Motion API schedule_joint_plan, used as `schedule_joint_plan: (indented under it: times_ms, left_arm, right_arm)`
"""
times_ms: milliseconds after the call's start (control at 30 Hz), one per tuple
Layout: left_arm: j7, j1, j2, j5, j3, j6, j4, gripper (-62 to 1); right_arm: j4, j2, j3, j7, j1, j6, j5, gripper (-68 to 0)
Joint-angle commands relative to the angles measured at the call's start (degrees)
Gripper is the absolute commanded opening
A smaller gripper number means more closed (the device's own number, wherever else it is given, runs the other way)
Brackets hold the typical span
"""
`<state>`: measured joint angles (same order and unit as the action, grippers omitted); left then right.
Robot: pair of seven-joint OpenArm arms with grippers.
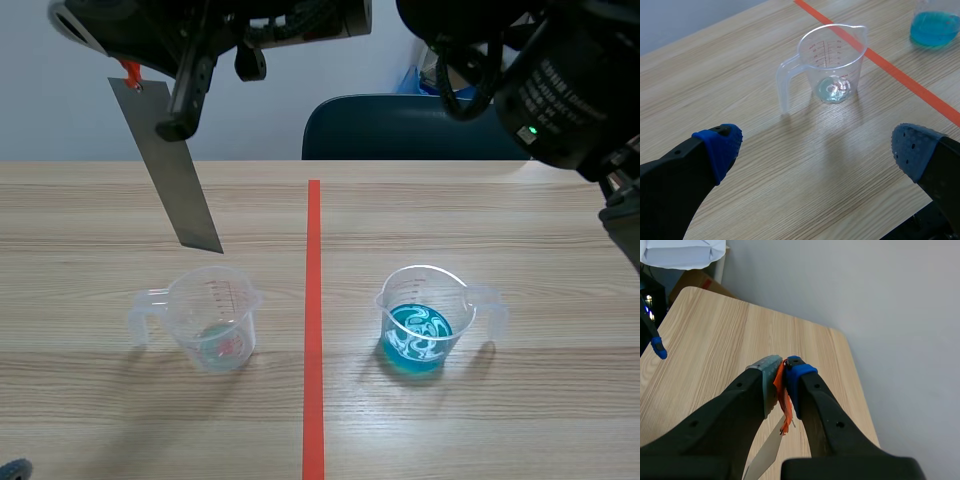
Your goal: Do the redox reaction experiment
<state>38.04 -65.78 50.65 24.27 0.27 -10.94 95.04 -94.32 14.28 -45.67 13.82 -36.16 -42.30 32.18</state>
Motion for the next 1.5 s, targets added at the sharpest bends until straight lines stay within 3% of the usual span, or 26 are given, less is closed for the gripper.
schedule_joint_plan:
  times_ms: [0, 1467]
  left_arm:
    - [1.14, -0.11, -0.13, -0.04, -0.33, -0.11, 1.29, 1.4]
    - [1.60, -0.09, -0.13, 0.13, -0.35, -0.11, 1.29, 1.4]
  right_arm:
    - [-0.83, -0.04, -0.76, -0.63, -1.05, -0.42, 0.42, -66.9]
    - [-0.83, -0.02, -2.03, 0.07, -0.74, -0.42, 0.39, -66.9]
